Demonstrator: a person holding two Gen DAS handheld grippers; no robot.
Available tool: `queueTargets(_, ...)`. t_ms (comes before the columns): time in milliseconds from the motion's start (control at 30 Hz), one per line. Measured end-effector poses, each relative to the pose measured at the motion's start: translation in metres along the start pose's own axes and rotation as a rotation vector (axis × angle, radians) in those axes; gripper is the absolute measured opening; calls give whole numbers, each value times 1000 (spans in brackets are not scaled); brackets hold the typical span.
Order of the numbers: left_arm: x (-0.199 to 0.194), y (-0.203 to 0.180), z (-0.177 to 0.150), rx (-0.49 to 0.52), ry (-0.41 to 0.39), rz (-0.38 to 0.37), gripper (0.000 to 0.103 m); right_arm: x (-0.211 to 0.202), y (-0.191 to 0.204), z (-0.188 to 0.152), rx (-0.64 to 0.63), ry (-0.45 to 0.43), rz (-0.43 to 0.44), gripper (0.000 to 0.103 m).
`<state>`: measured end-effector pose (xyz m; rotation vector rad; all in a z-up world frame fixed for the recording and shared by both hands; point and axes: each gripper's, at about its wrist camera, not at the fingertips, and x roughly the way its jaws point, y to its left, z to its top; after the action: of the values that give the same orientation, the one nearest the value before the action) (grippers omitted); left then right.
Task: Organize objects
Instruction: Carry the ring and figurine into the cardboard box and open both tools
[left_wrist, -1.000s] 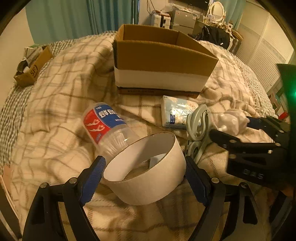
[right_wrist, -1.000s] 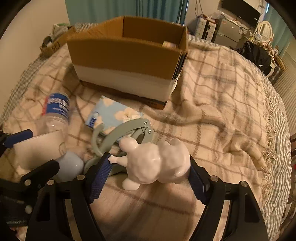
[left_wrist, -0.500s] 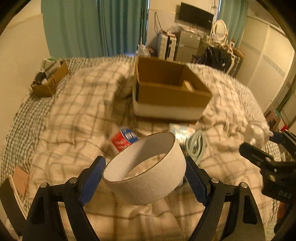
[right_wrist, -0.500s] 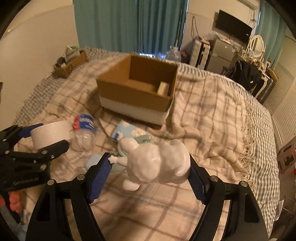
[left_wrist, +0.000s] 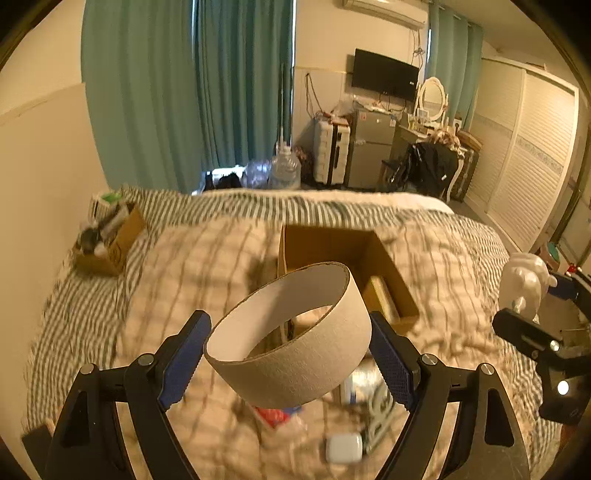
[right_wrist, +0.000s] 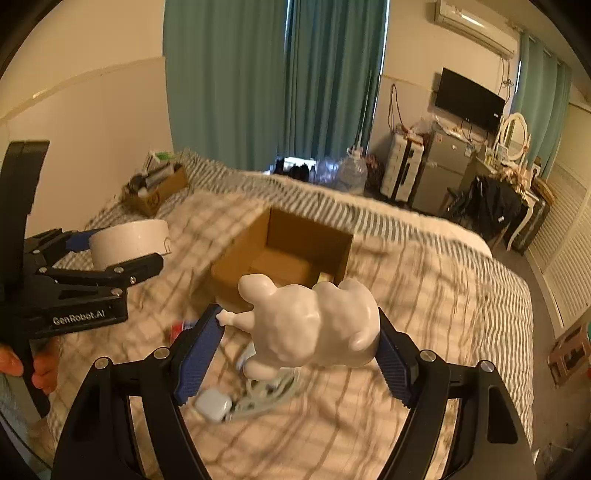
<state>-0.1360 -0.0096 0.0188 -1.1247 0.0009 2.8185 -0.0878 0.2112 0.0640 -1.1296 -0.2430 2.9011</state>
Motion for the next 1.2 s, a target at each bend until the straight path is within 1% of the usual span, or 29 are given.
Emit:
queueTargets(167,25,-5,35,29,-19,-9,87,20,-12,44,13,-28,-1,77)
queueTargets(267,44,-10,49,50,-23,-17,87,44,-20,66,28,-27,9,77)
queueTargets(400,79,-19,56,79,-17,-39,87,84,-32,85,59,-18,13,77)
queueTargets(533,121,-29,53,98,24,-67,87,132,-44,89,89,3,12,78)
queueTargets(667,158,-38,44,126,56,-79,87,174,-61,81,126,46,14,78)
queueTargets(833,184,-40,33,135,73,-89,87,214,-70,66,161,95,41,78)
queueTargets(900,189,-38,30,137,84,-82,87,222,-70,61,168,102,44,78)
queueTargets(1033,188,-34,28,128,106,-82,89,222,-72,56,198,94,50,78)
queueTargets(1067,187,-33,29,124,113,-81,93,217,-73,56,205,79,50,81)
queueTargets(1100,184,-33,31,120,116,-74,102,208,-75,57,216,52,48,90)
queueTargets(1167,170,-30,32,114,97,-59,103,189,-79,60,239,2,36,100)
queueTargets(1200,161,-29,33,113,84,-56,103,177,-82,63,244,-11,31,100)
